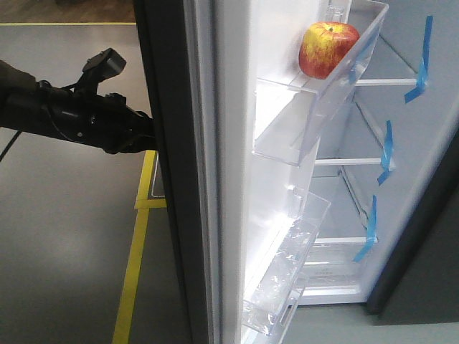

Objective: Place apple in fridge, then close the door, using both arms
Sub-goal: 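Swing the left gripper out beside the outer face of the fridge door, then push the fridge door closed with the left gripper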

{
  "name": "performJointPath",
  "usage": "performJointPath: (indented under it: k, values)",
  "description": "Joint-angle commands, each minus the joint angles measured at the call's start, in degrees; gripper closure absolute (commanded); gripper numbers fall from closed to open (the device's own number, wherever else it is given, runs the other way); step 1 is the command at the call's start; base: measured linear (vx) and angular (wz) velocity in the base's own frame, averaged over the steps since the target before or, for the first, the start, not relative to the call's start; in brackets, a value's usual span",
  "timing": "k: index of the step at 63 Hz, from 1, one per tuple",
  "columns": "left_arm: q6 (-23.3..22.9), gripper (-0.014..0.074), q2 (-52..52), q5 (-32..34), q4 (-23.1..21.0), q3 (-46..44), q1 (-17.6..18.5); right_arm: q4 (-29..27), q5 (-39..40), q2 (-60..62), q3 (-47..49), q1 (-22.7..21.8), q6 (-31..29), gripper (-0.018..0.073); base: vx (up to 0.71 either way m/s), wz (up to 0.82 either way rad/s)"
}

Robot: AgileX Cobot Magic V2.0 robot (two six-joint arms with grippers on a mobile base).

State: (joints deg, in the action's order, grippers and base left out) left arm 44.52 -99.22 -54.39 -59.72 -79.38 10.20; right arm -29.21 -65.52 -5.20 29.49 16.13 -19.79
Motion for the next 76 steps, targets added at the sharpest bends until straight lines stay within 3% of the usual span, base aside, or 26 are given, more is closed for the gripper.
performJointPath:
  k: [1, 24, 51, 67, 76]
  values:
    - [1.5, 0.0603, 3.2, -0.7, -5.3, -1.2, 3.0, -1.5, 2.9, -1.0, 1.3, 0.0, -0.2, -0.0009, 0.0, 0.0]
    - [3.2, 0.0603, 3.2, 1.4, -8.1, -1.2, 12.9, -1.5, 2.9, -1.0, 1.3, 0.0, -0.2, -0.0009, 0.0, 0.0]
    - [3.3, 0.0603, 0.3, 13.4, -8.0, -1.2, 25.4, -1.5, 2.9, -1.0, 1.3, 0.0, -0.2, -0.0009, 0.0, 0.0]
    - [8.3, 0.0603, -4.4, 17.6, -11.4, -1.4, 32.1, -1.5, 2.9, -1.0, 1.3, 0.0, -0.2, -0.0009, 0.0, 0.0]
    - [12.2, 0.0603, -5.4, 17.7, -12.4, -1.4, 33.8, -1.5, 2.9, -1.0, 1.3, 0.0, -0.2, -0.0009, 0.0, 0.0]
